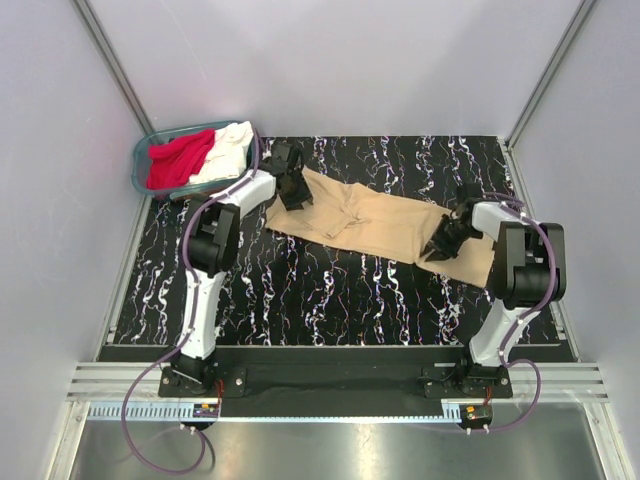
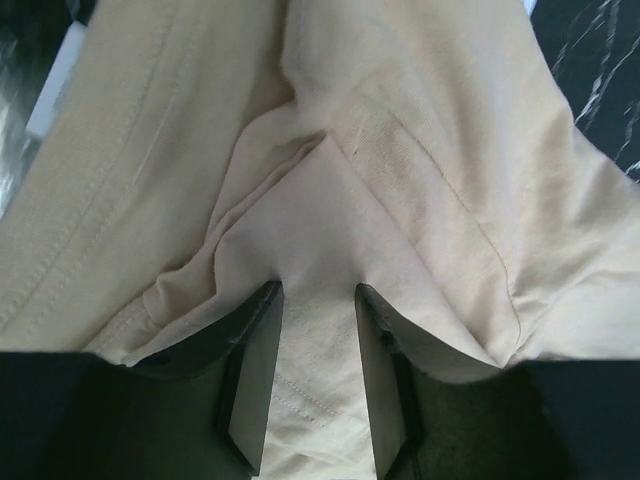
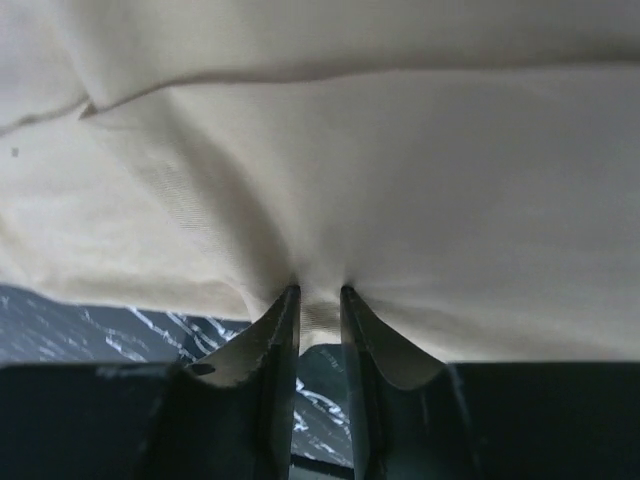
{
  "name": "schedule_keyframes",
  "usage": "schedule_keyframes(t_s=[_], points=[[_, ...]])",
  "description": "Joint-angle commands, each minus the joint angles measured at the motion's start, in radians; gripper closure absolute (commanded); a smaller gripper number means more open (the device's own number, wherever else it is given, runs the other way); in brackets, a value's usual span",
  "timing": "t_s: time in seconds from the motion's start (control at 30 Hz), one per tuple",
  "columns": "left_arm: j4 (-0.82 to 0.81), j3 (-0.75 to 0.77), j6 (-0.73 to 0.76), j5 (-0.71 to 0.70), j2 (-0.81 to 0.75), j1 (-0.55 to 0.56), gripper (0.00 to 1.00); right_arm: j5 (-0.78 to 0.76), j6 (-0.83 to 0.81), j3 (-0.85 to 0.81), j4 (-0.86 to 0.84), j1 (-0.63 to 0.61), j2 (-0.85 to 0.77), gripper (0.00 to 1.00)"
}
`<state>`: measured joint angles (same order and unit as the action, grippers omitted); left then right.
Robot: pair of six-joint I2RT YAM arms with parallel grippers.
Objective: Fold and stack the t-shirts
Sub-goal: Fold the tshirt
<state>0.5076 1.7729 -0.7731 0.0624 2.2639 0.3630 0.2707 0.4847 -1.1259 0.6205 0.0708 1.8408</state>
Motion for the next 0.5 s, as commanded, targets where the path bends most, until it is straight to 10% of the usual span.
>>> schedule_keyframes(t_s=[0.0, 0.47], points=[[0.012, 0.127, 0.049, -0.018, 0.09, -0.01, 0.58, 0.065, 0.063, 0.084, 0.012, -0.104, -0.014, 0.69], [-0.257, 0.454, -0.152, 0.195, 0.399, -0.099, 0.59, 0.266, 0.373, 0.198, -0.186, -0.445, -0.066, 0.69]])
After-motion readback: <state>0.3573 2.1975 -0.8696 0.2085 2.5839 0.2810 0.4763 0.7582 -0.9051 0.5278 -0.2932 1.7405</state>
